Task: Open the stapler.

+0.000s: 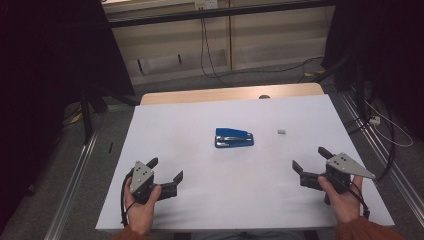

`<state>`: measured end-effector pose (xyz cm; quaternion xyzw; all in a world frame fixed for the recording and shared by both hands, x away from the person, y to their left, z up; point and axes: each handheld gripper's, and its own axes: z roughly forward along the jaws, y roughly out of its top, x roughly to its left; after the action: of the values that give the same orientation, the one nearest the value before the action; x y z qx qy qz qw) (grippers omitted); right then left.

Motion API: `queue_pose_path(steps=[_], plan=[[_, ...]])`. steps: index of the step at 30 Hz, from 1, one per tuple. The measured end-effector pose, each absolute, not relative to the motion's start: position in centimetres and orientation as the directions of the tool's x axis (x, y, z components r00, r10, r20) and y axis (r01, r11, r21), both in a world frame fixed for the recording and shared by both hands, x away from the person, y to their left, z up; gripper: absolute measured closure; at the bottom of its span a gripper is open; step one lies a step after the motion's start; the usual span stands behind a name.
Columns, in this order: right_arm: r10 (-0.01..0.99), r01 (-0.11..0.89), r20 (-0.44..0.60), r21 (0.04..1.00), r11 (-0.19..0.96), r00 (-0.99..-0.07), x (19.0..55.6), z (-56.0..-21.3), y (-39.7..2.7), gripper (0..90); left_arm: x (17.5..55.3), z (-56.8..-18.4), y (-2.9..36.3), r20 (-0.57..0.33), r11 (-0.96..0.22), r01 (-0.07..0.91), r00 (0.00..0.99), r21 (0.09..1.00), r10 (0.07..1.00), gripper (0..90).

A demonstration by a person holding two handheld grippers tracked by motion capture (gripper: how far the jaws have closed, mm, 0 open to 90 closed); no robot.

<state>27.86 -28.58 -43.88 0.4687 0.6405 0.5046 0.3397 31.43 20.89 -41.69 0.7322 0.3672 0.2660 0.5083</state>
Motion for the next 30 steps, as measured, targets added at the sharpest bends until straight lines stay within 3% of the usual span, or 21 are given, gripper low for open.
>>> queue_pose_path(steps=[30], plan=[[0.882, 0.284, 0.034, 0.952, 0.115, -0.47, 28.3, -44.4, -27.2, 2.2, 32.0, -41.8, 20.5, 0.025, -0.262, 0.284, 0.634, 0.922, 0.773, 4.2]])
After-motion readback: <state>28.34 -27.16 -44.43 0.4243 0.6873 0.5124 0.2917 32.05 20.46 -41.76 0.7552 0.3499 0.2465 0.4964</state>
